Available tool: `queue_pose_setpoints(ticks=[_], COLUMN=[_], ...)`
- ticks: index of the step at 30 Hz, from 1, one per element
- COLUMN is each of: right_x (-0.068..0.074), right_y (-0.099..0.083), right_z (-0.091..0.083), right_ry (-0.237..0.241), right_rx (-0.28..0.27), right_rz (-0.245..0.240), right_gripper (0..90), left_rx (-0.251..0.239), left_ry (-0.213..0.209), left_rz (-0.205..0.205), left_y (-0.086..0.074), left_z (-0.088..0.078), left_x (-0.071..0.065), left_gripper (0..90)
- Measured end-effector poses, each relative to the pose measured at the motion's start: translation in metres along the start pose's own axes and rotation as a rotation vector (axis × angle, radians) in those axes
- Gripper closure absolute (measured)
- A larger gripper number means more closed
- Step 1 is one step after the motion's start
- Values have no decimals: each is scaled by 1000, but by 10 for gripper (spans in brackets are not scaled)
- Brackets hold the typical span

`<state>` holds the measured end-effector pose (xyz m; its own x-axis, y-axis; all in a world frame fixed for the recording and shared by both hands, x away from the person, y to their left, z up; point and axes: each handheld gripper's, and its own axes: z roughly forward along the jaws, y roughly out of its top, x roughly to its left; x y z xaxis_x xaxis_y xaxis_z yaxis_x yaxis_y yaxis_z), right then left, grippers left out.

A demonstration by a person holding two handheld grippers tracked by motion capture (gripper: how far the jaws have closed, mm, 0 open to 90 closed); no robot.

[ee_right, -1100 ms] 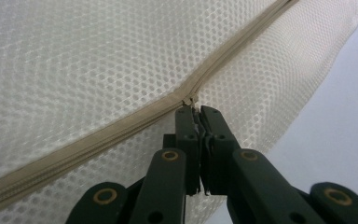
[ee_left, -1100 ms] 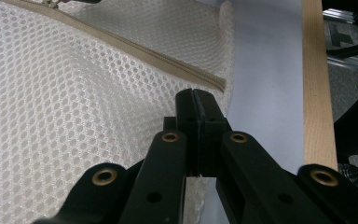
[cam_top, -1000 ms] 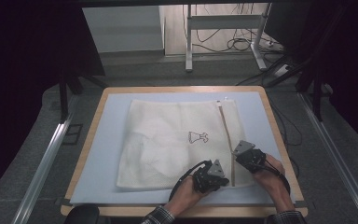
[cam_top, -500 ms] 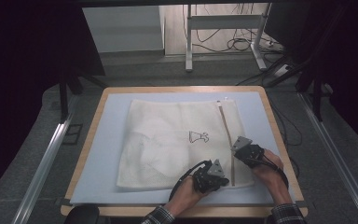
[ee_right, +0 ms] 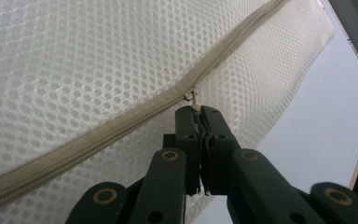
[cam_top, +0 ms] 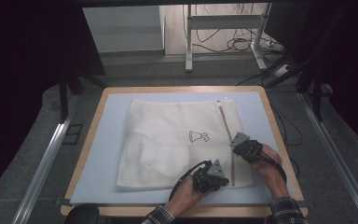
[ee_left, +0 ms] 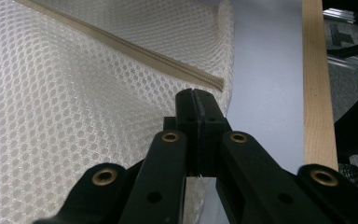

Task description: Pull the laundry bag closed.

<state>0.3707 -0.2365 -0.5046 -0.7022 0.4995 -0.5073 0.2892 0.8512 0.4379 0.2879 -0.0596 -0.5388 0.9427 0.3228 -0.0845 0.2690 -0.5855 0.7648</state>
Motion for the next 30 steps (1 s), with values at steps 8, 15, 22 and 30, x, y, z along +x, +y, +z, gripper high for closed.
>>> queue_pose_setpoints(ticks=[8, 15, 22, 30], right_x=[-5, -9, -13, -20], right_y=[5, 10, 16, 23], right_z=[5, 10, 17, 27], right_ry=[-16, -22, -38, -36], right_rx=[-1, 3, 12, 25], right_rz=[-1, 13, 23, 36], right_gripper=[860, 861, 861, 861], left_rx=[1, 2, 3, 3], left_ry=[2, 4, 5, 9], left_rz=[3, 7, 8, 14], left_y=[0, 0, 0, 0], left_z=[0, 0, 0, 0], left_x=[0, 0, -1, -1], left_gripper=[897, 897, 898, 897])
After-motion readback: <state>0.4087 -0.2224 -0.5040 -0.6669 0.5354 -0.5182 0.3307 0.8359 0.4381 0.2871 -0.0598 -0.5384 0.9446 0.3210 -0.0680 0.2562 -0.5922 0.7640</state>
